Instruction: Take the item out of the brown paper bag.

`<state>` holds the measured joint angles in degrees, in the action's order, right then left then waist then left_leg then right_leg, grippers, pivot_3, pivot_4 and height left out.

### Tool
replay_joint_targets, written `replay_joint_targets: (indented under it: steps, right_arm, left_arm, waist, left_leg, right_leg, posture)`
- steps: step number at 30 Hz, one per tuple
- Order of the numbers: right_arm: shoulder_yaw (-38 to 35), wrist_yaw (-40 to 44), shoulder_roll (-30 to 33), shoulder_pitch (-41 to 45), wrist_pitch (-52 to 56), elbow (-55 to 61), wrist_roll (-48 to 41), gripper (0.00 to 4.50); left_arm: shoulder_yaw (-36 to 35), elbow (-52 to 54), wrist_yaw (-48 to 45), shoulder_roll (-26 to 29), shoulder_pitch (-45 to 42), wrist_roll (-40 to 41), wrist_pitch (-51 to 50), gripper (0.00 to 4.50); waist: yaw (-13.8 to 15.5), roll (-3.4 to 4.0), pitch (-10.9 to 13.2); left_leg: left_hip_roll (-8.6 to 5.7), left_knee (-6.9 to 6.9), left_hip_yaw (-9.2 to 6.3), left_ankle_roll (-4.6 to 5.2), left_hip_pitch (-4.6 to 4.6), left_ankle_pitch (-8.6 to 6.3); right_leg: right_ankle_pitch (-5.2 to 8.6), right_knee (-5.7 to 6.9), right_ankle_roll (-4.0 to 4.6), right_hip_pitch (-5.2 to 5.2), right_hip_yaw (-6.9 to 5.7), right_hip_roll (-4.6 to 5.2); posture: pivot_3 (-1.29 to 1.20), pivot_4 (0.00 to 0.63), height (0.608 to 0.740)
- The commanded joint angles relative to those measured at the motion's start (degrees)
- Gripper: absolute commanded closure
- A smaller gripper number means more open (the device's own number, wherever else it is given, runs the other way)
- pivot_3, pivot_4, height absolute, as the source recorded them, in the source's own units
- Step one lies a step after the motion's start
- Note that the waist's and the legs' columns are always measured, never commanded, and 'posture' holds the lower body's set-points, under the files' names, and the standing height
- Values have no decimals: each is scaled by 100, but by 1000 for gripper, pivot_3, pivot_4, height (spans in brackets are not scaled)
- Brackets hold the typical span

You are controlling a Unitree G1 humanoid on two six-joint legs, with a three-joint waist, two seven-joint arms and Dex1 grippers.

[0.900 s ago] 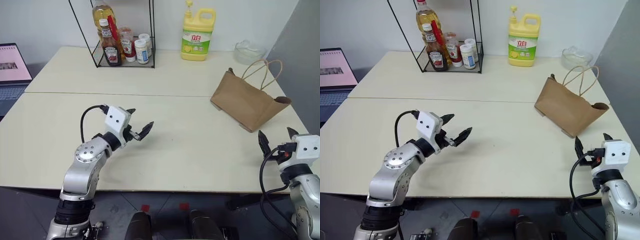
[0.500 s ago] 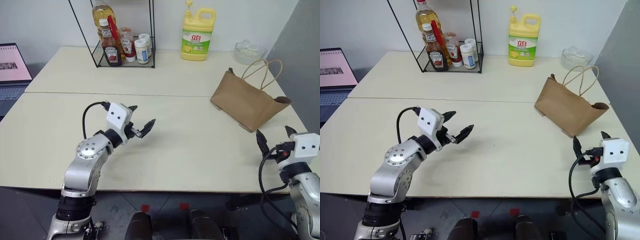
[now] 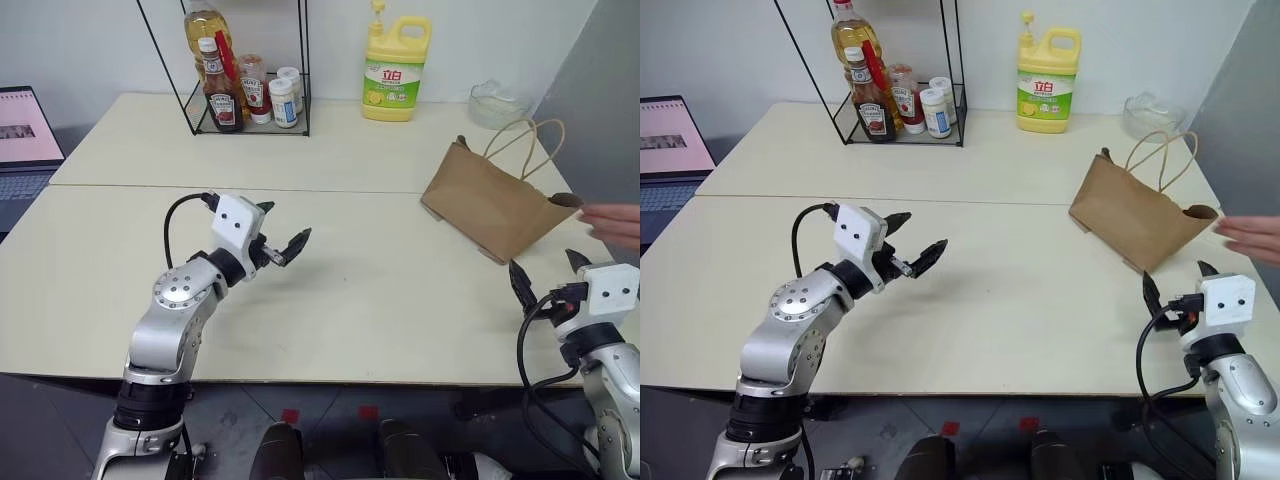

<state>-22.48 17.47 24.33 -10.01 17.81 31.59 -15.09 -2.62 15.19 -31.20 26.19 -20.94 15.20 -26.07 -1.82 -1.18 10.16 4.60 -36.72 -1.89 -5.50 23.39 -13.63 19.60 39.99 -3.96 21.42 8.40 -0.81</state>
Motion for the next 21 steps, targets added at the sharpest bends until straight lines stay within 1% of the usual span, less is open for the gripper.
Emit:
replay_joint_targets:
  steps: [1, 3, 5, 7, 11, 15, 21]
  right_arm:
    - [-303, 31, 195, 1, 252, 592, -235, 0]
    - [-464, -42, 289, 100, 501, 778, -383, 0]
    - [-595, -129, 442, 374, 828, 851, -568, 0]
    - [-639, -161, 618, 647, 1216, 868, -736, 0]
    - [-532, -99, 812, 612, 1606, 993, -776, 0]
    - [-611, -129, 709, 634, 1676, 1017, -873, 0]
    - [-822, -83, 885, 1098, 1911, 627, -1200, 0]
  left_arm:
    - [-82, 97, -382, 179, -246, 277, 13, 30]
    - [-100, 48, -705, 275, -438, 525, -46, 30]
    - [-63, 37, -1067, 332, -667, 810, -123, 30]
    - [32, -4, -1276, 353, -864, 908, -135, 30]
    - [103, -84, -1441, 366, -972, 904, -84, 30]
    - [130, -107, -1508, 356, -1003, 922, -76, 30]
    - [164, -103, -1617, 372, -1005, 910, -73, 30]
  waist:
    - [0, 0, 0]
    - [0, -2, 1]
    - [-1, -2, 3]
    - [-2, -2, 3]
    - [-1, -2, 3]
    - [-1, -3, 4]
    - [-2, -3, 4]
  left_leg:
    - [0, 0, 0, 0, 0, 0]
    - [0, 0, 0, 0, 1, 0]
    - [0, -1, -1, 0, 1, 0]
    - [-1, -3, -1, 0, 1, 0]
    - [-1, 1, -6, 1, 1, 0]
    - [-1, 1, -6, 0, 9, 0]
    - [-1, -3, -8, 1, 8, 0]
  right_leg:
    - [0, 0, 0, 0, 0, 0]
    - [0, -1, 0, -1, -1, 0]
    - [0, -2, -1, -2, -2, 0]
    - [-2, -2, -4, -2, -1, 0]
    - [-2, -6, -3, -3, -3, -2]
    - [-2, -10, -3, 2, -3, 0]
    - [-2, -8, -4, 0, -6, -1]
  posture:
    - [0, 150, 740]
    - [0, 150, 740]
    - [0, 150, 740]
    - [0, 150, 740]
    - [0, 150, 740]
    - [0, 150, 740]
    - [0, 150, 740]
